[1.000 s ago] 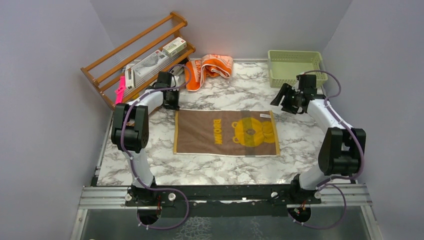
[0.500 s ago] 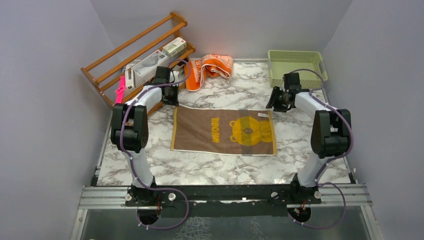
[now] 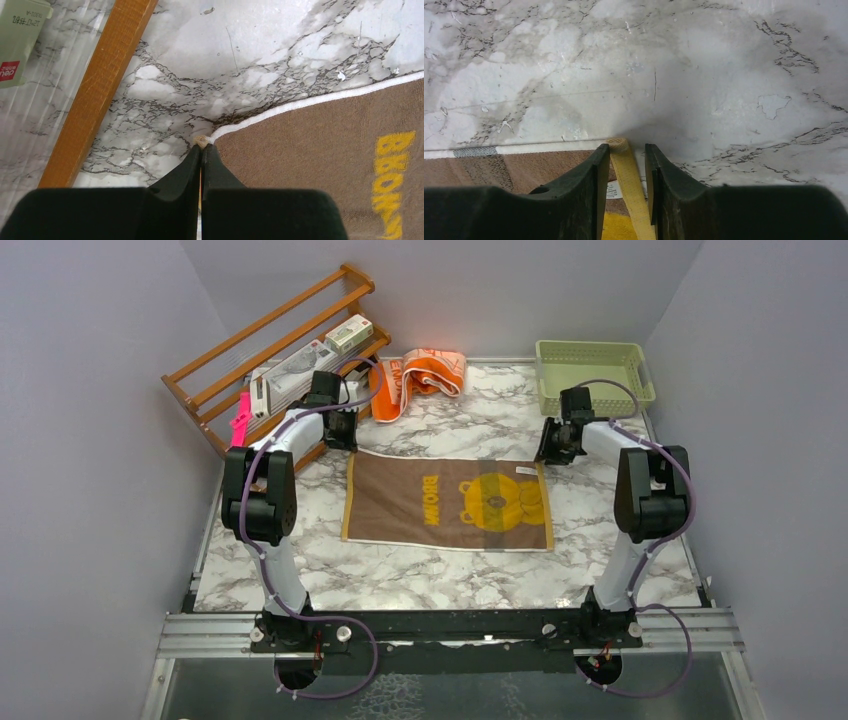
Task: Roll the towels
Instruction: Fold the towel at the center of the board.
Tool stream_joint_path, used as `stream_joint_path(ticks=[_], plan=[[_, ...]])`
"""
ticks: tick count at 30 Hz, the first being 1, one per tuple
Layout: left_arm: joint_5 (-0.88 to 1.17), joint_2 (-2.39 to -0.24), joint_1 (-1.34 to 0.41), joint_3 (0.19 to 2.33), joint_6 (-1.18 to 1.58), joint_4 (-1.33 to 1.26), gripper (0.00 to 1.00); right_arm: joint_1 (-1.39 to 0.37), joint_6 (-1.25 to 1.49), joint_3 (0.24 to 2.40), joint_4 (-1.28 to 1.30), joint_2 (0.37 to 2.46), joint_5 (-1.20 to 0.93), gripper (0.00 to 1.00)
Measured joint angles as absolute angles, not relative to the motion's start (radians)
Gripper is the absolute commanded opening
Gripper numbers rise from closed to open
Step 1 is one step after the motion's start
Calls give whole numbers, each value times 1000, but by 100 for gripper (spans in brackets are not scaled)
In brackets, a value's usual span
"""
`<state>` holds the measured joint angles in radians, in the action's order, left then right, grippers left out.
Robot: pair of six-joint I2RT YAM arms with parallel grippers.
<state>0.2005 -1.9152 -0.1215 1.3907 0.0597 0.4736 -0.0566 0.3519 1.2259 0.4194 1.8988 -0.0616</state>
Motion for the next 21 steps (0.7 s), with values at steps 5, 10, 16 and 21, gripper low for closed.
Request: stream_joint_path(ticks=[5, 10, 16, 21], plan=[[209, -1916, -121, 1402, 59, 485, 0, -80, 338, 1226, 411, 1903, -31, 29], [210, -1916, -121, 1402, 57, 493, 0, -91, 334, 1217, 389, 1902, -12, 8], [210, -1916, -121, 1404, 57, 501, 0, -91, 340, 1212, 377, 1902, -14, 1], [210, -1916, -121, 1417, 57, 505, 0, -91, 347, 1211, 376, 1897, -13, 1]])
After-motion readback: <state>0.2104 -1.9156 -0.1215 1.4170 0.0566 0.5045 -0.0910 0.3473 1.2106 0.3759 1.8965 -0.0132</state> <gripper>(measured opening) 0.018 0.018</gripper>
